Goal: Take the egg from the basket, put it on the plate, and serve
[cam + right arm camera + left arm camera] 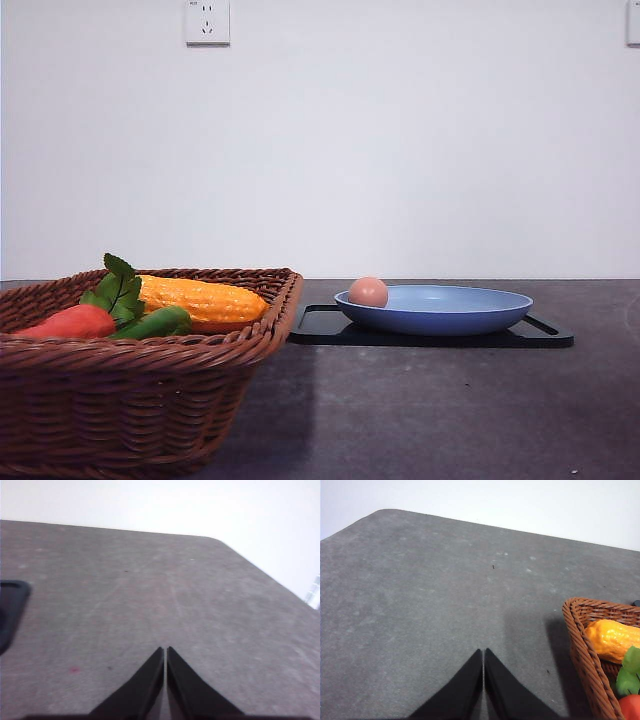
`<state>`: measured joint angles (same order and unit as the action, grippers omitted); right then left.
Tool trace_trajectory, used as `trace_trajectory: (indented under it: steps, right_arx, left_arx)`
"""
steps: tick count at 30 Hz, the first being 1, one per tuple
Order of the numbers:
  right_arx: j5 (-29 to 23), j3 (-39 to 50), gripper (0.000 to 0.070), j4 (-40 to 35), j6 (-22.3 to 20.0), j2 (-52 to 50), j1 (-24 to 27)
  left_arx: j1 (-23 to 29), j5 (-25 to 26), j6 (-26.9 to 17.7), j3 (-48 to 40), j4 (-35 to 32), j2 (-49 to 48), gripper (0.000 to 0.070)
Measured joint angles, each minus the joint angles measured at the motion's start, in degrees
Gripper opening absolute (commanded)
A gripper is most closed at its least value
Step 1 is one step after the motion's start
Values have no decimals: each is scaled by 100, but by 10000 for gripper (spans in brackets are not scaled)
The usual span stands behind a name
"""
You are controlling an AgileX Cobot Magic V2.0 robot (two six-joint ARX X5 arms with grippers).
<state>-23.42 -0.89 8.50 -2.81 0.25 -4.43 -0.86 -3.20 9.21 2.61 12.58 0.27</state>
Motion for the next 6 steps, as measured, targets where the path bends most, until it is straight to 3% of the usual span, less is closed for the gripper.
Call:
trace_trajectory:
  steps: [6]
  right_arx:
    - [-380, 0, 0, -161, 5, 0, 0]
  left_arx:
    - [0, 0, 0, 0, 0, 0, 0]
